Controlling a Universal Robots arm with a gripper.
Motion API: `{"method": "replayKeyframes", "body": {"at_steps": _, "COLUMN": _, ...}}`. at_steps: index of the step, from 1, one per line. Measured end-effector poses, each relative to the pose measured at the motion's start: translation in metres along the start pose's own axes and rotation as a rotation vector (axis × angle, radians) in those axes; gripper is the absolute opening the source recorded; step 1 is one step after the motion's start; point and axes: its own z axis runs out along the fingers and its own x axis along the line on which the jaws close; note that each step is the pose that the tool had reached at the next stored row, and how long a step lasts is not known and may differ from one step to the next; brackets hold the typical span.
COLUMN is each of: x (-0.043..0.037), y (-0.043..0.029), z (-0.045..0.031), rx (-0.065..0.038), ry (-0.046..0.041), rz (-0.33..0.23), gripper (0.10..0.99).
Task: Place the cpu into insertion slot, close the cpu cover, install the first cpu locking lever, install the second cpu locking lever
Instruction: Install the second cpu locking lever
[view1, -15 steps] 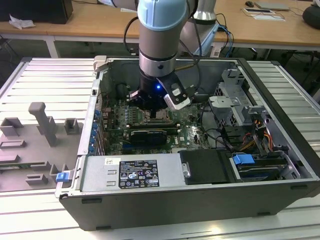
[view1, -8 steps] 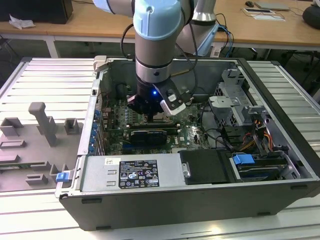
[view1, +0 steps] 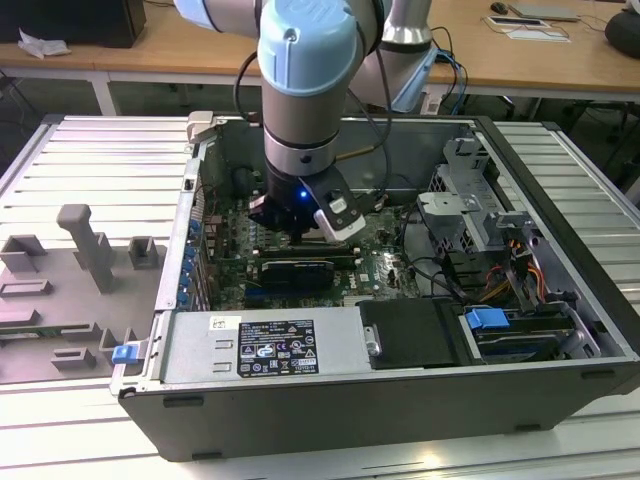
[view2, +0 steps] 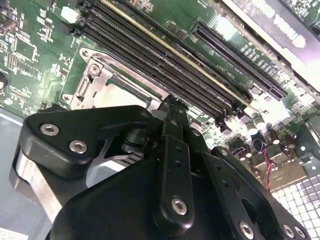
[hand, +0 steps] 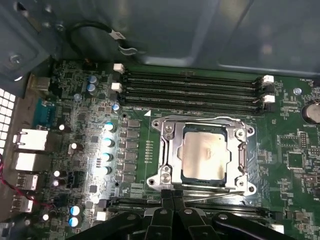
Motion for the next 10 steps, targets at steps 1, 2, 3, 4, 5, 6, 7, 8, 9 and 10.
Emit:
{"method": "replayKeyframes", "body": {"at_steps": 1, "x": 0.0034, "y": -0.0008, "z": 0.0005, "rx": -0.008, "ry": -0.0006, "rz": 0.0, "gripper": 0.106}}
{"method": "replayKeyframes", "body": {"at_steps": 2, "x": 0.0047, "y": -0.0013, "z": 0.0013, "rx": -0.01, "ry": -0.0009, "rz": 0.0, "gripper": 0.106}}
{"method": "replayKeyframes", "body": {"at_steps": 3, "x": 0.0053, "y": -0.0016, "z": 0.0027, "rx": -0.011, "ry": -0.0011, "rz": 0.0, "gripper": 0.106}}
{"method": "replayKeyframes", "body": {"at_steps": 4, "x": 0.0062, "y": -0.002, "z": 0.0042, "rx": -0.012, "ry": -0.001, "rz": 0.0, "gripper": 0.106}}
{"method": "replayKeyframes", "body": {"at_steps": 5, "x": 0.0069, "y": -0.0024, "z": 0.0063, "rx": -0.012, "ry": -0.001, "rz": 0.0, "gripper": 0.106}}
{"method": "replayKeyframes", "body": {"at_steps": 6, "x": 0.0074, "y": -0.0031, "z": 0.0092, "rx": -0.012, "ry": -0.0008, "rz": 0.0, "gripper": 0.106}}
{"method": "replayKeyframes", "body": {"at_steps": 7, "x": 0.0075, "y": -0.0037, "z": 0.0113, "rx": -0.013, "ry": -0.0009, "rz": 0.0, "gripper": 0.106}}
{"method": "replayKeyframes", "body": {"at_steps": 8, "x": 0.0077, "y": -0.0041, "z": 0.0121, "rx": -0.016, "ry": -0.0011, "rz": 0.0, "gripper": 0.106}}
{"method": "replayKeyframes", "body": {"at_steps": 9, "x": 0.0082, "y": -0.0044, "z": 0.0127, "rx": -0.023, "ry": -0.0015, "rz": 0.0, "gripper": 0.106}}
{"method": "replayKeyframes", "body": {"at_steps": 10, "x": 0.0085, "y": -0.0049, "z": 0.0132, "rx": -0.03, "ry": -0.002, "rz": 0.0, "gripper": 0.106}}
